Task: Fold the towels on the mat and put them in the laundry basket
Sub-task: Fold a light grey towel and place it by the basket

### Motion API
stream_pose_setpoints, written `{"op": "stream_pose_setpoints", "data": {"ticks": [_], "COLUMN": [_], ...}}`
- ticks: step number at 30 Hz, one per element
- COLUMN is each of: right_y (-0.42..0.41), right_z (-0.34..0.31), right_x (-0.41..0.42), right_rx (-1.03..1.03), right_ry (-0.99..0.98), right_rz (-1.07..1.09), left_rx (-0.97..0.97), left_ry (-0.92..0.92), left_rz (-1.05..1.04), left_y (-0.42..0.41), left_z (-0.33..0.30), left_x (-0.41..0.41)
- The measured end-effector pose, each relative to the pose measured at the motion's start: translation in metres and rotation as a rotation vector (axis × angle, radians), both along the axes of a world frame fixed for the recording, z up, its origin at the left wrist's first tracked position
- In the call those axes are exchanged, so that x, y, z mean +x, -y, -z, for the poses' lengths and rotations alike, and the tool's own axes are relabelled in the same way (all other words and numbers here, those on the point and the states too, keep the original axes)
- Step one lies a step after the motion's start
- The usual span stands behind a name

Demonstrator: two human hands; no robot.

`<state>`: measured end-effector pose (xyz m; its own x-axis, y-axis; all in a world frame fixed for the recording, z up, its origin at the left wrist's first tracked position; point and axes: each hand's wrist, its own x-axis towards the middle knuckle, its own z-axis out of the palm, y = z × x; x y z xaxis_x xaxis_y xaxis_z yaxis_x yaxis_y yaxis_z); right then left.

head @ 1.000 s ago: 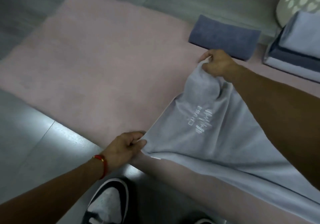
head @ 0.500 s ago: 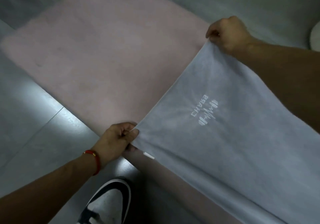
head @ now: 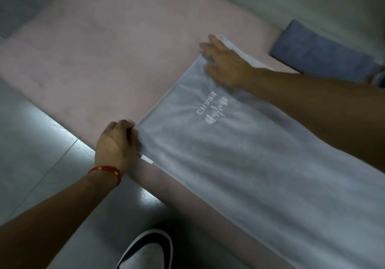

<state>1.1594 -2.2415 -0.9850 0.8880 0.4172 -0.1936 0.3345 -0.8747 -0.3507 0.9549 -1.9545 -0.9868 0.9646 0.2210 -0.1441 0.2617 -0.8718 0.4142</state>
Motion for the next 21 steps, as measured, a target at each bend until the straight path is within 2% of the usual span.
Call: {"op": "stream_pose_setpoints", "data": {"ticks": [3,6,9,11,13,16,21], "right_y": [0.018,0.038,0.057,0.066,0.077,0.108,0.211], "right_z": [-0.008,0.001,0.024,0.028,0.019,-0.002,-0.016], "right_x": [-0.096,-0.202,-0.26,-0.279,-0.296,-0.34,-0.447], "right_rx": [-0.174,-0.255,-0.354,-0.325,-0.235,-0.124,-0.204], "right_ry": [-0.018,0.025,-0.039,-0.05,-0.011,-0.035,-0.127], "right_rz": [-0.09,-0.043,-0.021,-0.004,0.127,0.418,0.931], "left_rx": [0.279,0.305,0.408,0.466,0.499,0.442,0.41], "left_ry": [0.134,0.063,-0.082,-0.158,-0.235,-0.16,-0.024], "left_rz": [0.355,0.769,0.858,0.853,0.827,0.852,1.372], "left_y": [0.02,0.054,0.067,0.07,0.08,0.122,0.244], "left_z": [-0.005,0.002,0.021,0.025,0.018,0.001,-0.004], "left_x": [-0.019,-0.043,-0.054,-0.055,-0.052,-0.048,-0.084]}}
